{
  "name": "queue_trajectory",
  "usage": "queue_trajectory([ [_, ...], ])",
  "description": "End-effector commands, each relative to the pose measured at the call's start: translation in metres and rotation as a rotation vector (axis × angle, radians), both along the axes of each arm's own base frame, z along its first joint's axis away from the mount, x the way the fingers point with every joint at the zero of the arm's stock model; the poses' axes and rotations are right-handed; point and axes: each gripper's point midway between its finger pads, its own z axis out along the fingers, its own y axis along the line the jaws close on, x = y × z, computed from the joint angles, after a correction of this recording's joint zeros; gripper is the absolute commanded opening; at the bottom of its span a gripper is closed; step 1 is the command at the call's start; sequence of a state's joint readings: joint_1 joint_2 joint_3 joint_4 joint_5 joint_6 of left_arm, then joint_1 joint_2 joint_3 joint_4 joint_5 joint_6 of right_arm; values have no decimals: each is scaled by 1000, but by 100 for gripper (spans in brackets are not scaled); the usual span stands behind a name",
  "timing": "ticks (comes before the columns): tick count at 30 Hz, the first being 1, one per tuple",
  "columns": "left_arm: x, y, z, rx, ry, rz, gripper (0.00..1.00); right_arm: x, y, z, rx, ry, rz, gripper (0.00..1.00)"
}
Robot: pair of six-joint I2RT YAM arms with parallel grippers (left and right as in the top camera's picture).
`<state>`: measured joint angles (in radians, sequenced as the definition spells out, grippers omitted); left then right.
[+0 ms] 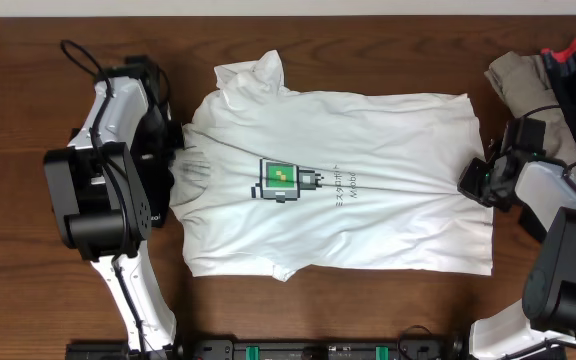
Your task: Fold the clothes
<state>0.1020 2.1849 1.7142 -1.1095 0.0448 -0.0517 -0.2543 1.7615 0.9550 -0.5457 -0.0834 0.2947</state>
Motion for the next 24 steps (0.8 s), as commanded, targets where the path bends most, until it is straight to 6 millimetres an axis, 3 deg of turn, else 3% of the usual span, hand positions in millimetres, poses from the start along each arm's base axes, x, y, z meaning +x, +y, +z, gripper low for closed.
queue_trajectory([
  [1, 20, 9, 33, 29, -62, 9, 24, 7, -15, 10, -32, 11, -6, 18],
  [4, 23, 5, 57, 13, -80, 5, 32, 19, -11, 32, -1, -24, 3, 32],
  [7, 24, -3, 69, -15, -102, 2, 36, 31, -3, 56, 46, -78, 19, 34],
  [10, 26, -9, 70, -18, -107, -14, 36, 43, 8, 75, 104, -144, 43, 33],
  [13, 34, -40, 64, -118, -143, -144, 35, 55, 17, 83, 159, -203, 68, 21],
  [18, 47, -78, 53, -164, -204, -298, 34, 73, 25, 71, 150, -232, 103, 8],
  [24, 47, -95, 51, -168, -207, -337, 26, 102, 23, 39, 122, -274, 119, 1],
])
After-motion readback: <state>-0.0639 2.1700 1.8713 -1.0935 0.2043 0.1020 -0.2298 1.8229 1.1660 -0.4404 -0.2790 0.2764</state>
